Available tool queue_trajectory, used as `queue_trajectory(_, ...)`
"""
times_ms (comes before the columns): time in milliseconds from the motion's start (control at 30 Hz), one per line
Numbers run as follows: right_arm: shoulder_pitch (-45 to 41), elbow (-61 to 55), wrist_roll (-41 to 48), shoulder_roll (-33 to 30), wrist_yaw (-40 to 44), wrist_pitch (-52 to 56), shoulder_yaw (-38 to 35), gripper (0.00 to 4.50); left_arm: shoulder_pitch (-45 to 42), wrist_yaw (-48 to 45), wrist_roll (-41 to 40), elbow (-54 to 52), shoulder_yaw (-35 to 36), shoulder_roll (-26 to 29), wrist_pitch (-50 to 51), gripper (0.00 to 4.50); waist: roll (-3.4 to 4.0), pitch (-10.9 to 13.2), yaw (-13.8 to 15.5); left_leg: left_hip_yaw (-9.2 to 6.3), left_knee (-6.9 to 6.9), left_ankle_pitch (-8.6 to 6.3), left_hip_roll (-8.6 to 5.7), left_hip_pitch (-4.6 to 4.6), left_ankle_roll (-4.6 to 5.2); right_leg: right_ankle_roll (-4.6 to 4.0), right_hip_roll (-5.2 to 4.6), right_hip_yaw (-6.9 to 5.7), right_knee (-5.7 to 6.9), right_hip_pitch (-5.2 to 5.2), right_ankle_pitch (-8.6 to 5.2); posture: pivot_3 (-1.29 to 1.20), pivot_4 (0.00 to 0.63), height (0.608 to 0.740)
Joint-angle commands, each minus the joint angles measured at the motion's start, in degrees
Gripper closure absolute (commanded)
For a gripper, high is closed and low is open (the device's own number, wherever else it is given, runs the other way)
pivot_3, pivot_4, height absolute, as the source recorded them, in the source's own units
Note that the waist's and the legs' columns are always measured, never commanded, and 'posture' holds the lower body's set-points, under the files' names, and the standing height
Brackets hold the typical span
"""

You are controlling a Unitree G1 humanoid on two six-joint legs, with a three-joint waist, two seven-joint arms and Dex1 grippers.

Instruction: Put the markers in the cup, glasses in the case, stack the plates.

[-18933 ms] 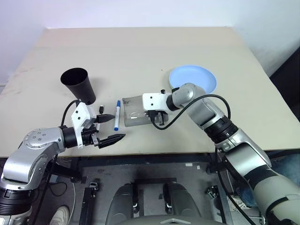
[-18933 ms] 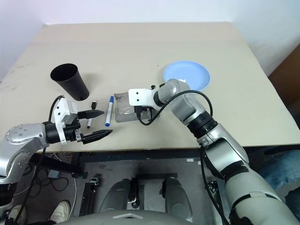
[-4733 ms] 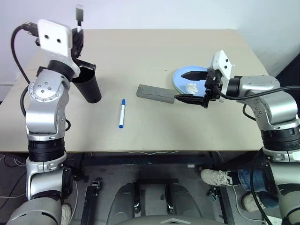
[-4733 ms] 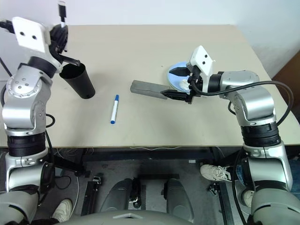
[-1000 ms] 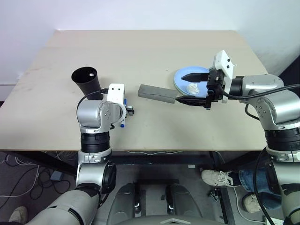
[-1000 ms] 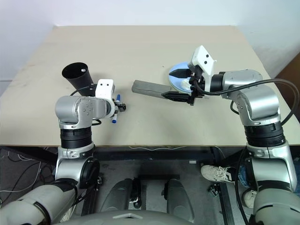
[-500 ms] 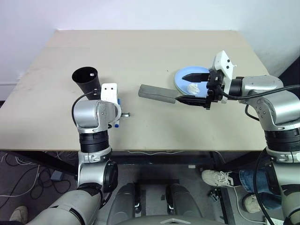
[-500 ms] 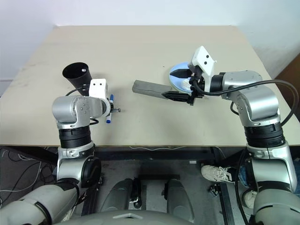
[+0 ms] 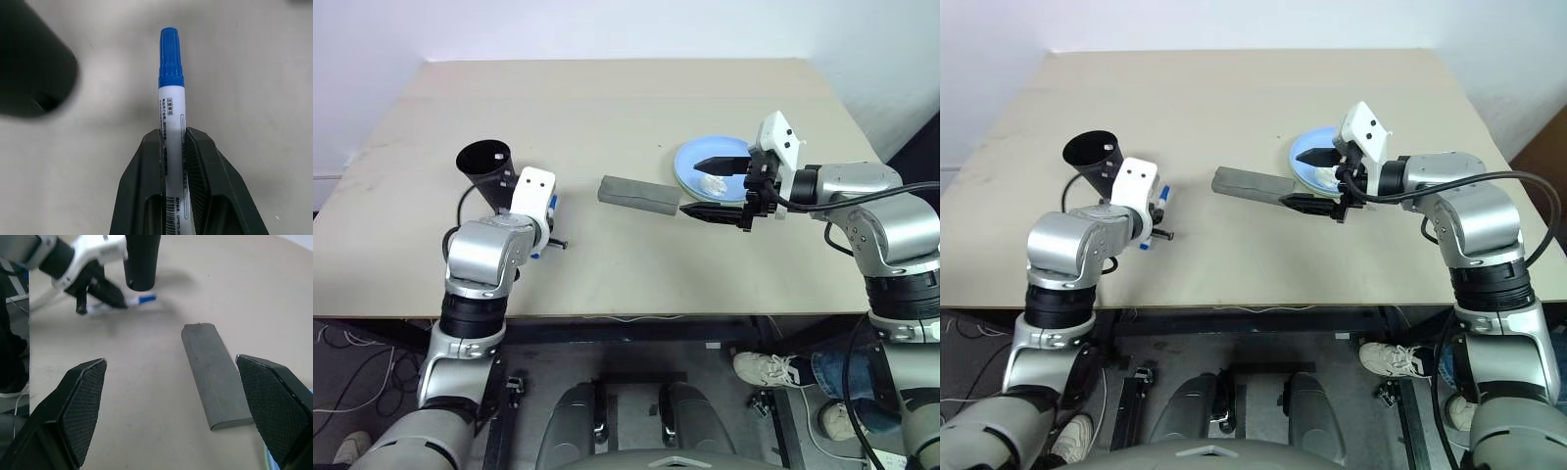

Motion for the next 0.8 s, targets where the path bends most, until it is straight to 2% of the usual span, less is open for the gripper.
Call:
queue_trajectory(33,-0.99,-1.84,0.55,-0.06,0.28,-1.3,-1.19,0.0,0.46,-3.22,0.32,-5.34,-2.95,1.95,-8.77,4.22,0.0,0.0,0.09,0.0,0.0,0.0,0.0,-0.01,0.0,-0.06,0.0,0.0,0.0,0.0,-0.04,0.0,0.15,0.74)
queue_trajectory(233,-1.7,-1.24,0.02,0.09,0.68,-2.16,-0.58,0.0,0.7,-4.65,2.64,-6.98,-2.34,2.11,-26.83,4.22,0.0,0.0,0.07,0.03,0.03,0.06,-0.02,-0.52,0.15,-0.06,0.0,-0.05,-0.07,-0.38,-0.04,0.0,0.15,0.74)
queue_trajectory(400,-1.69,-1.09,-0.29,-0.05,0.92,-2.62,-0.41,0.0,0.48,-0.76,7.2,-4.23,0.88,1.05,-48.89,4.22,0.0,0.0,0.1,0.03,0.16,0.1,-0.01,-0.57,0.24,-0.06,0.05,-0.1,-0.03,-0.37,-0.04,0.0,0.15,0.74)
queue_trajectory(600,-1.74,-0.94,-0.58,0.04,1.06,-3.25,-0.36,0.0,1.43,1.38,10.28,2.91,4.57,1.68,-63.65,4.22,0.0,0.0,0.15,0.01,0.45,0.13,0.03,-0.57,0.36,0.12,0.19,-0.18,0.12,-0.28,0.06,0.0,0.15,0.74)
queue_trajectory(800,-1.87,-0.27,-1.23,0.54,1.2,-4.2,-0.05,0.0,0.67,5.23,12.26,14.39,8.97,2.42,-80.83,4.22,0.0,0.0,0.13,0.04,0.98,0.04,0.04,-0.64,0.69,0.46,0.24,-0.23,0.14,-0.09,0.24,0.0,0.15,0.74)
